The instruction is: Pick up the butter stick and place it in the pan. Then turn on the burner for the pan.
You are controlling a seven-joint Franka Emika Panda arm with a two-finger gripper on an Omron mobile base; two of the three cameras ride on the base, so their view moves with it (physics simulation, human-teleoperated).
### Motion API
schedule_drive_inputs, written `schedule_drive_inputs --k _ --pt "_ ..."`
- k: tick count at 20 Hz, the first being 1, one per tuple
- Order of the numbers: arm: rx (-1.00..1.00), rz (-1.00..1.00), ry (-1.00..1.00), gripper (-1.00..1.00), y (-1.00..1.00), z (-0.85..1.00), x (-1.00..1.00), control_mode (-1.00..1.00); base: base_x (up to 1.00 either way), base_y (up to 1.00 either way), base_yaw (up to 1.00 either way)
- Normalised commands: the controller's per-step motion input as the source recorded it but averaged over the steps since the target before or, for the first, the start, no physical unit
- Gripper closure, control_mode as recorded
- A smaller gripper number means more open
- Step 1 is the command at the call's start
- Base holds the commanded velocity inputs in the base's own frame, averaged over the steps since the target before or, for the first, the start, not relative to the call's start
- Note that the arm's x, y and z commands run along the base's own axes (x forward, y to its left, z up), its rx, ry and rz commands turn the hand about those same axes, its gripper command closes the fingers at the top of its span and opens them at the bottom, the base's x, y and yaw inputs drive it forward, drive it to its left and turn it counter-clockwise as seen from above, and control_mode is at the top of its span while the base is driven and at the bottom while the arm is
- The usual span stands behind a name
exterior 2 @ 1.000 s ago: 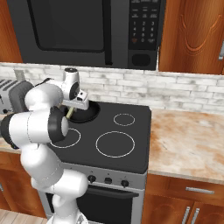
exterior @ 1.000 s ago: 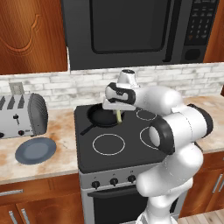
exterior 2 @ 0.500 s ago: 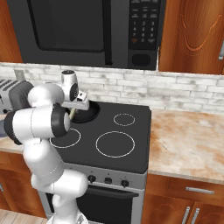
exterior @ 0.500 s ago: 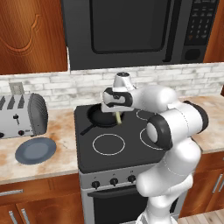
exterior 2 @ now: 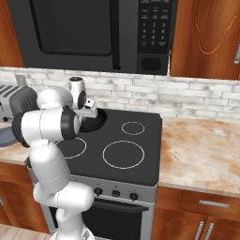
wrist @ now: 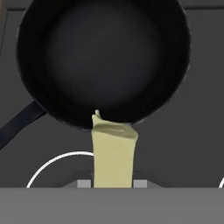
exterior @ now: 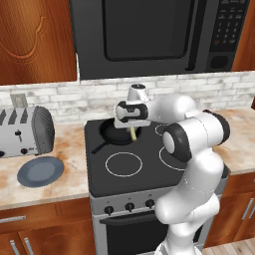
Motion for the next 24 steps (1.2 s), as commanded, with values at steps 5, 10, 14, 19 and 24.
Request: schedule_drive_inputs --k 5,10,14,19,24 --pt "0.00 0.03 -0.02 1.00 0.00 -0.19 0.36 -1.00 0.00 0.00 0.00" --pt "0.00 0.04 -0.07 1.00 0.00 -0.24 0.33 -1.00 0.00 0.00 0.00" --pt "0.00 0.03 -0.07 1.00 0.00 -0.16 0.34 -1.00 0.00 0.00 0.00" --pt "0.00 0.02 -0.06 1.00 0.00 -0.09 0.32 -1.00 0.00 0.00 0.00" --pt "0.00 0.01 -0.03 1.00 0.00 -0.14 0.24 -1.00 0.00 0.00 0.00"
